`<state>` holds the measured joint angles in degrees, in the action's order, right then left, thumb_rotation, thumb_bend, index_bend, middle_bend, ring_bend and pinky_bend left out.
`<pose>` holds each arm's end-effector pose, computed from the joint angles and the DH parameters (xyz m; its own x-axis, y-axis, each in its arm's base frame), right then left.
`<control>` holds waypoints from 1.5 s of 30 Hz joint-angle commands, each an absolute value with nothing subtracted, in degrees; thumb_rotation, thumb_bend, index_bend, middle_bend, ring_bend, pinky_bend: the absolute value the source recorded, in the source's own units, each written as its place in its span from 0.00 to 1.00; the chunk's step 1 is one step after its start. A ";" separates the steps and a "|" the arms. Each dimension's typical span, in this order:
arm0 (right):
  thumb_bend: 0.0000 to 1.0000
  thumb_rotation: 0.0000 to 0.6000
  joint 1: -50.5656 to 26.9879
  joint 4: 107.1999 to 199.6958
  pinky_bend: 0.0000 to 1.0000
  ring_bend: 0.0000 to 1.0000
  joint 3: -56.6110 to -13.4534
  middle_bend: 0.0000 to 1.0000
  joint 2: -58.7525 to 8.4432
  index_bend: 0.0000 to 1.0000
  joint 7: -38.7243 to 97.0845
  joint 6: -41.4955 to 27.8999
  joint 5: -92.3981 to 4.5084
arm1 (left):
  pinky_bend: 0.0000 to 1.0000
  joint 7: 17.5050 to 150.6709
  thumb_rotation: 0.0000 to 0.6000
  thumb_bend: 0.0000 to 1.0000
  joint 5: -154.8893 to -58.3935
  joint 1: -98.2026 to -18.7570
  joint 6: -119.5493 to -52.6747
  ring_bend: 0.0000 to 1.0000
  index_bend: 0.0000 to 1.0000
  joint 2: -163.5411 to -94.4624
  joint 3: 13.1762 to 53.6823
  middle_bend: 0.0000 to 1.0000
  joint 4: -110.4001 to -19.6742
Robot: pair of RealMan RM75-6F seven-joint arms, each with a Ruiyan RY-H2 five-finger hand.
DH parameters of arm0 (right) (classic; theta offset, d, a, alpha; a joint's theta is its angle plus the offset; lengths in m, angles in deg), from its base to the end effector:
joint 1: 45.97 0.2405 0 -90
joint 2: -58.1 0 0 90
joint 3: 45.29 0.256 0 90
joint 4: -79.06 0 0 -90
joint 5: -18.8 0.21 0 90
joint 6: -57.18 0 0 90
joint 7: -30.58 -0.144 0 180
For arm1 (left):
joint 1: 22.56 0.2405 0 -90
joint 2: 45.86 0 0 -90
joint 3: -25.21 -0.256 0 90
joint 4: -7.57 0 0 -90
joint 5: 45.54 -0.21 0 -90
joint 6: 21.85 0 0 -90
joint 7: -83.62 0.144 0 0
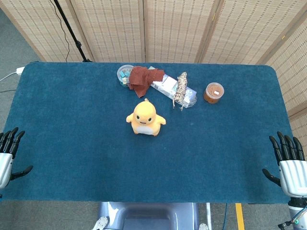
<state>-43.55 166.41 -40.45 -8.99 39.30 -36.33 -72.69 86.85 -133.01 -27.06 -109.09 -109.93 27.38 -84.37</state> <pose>-0.3072 -0.1733 0.1689 0.5508 0.1702 0.8171 -0.8253 -0.0346 0.5636 -0.3089 0.1766 0.1619 0.4551 -0.0231 0.8902 0.8898 -0.0277 -0.4556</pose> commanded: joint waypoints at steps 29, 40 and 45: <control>0.00 0.53 -42.71 166.42 0.00 0.00 -40.55 0.00 -10.04 0.00 21.01 -32.89 -69.29 | 0.00 87.74 1.00 0.00 -133.15 -26.84 -109.54 0.00 0.00 -110.36 27.34 0.00 -84.49; 0.00 0.45 -44.15 175.70 0.00 0.00 -38.60 0.00 -9.03 0.00 27.05 -32.19 -62.38 | 0.00 88.14 1.00 0.00 -132.37 -26.60 -110.04 0.00 0.00 -110.63 27.88 0.00 -84.48; 0.00 0.43 -43.08 178.10 0.00 0.00 -36.98 0.00 -9.41 0.00 27.31 -31.57 -61.62 | 0.00 88.96 1.00 0.00 -131.45 -26.92 -109.43 0.00 0.00 -110.95 28.33 0.00 -84.46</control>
